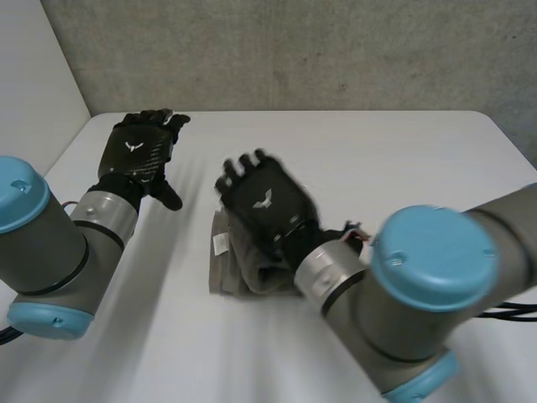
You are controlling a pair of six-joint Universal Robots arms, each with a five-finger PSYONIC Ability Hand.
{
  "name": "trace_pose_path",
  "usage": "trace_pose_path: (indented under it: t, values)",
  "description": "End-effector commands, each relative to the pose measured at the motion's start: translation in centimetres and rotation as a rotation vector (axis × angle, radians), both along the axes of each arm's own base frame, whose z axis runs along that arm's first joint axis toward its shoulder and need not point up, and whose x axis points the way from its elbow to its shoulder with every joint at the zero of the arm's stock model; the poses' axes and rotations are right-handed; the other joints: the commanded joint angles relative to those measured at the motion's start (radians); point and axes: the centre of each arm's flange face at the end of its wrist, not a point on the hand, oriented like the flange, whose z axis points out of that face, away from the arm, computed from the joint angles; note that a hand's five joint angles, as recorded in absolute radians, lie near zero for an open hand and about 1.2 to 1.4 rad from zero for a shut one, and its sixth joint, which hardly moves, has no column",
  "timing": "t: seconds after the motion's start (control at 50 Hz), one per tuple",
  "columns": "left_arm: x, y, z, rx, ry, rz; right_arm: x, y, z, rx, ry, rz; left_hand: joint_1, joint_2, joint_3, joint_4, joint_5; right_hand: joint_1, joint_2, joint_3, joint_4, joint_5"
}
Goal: Fold the towel.
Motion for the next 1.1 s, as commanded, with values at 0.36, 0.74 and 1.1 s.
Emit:
trace_pose_path:
  t: [0.36,0.74,1.1]
  values:
    - [-6.8,3.8,-7.8,0.315,0.029,-0.193,-4.5,-8.4,-6.2,0.684,-0.16,-0.244,0.018,0.02,0.021,0.022,-0.014,-0.058,-0.074,-0.073,-0.087,-0.062]
    - [-4.7,3.6,2.6,0.124,0.12,-0.157,-6.7,-9.2,4.3,0.488,-0.317,-0.294,0.024,0.026,0.027,0.028,-0.008,-0.058,-0.074,-0.073,-0.087,-0.062]
    - [1.5,2.6,12.9,0.05,0.166,0.059,-11.8,-9.1,13.3,0.289,-0.402,-0.541,0.012,0.014,0.016,0.016,-0.019,-0.058,-0.074,-0.073,-0.087,-0.062]
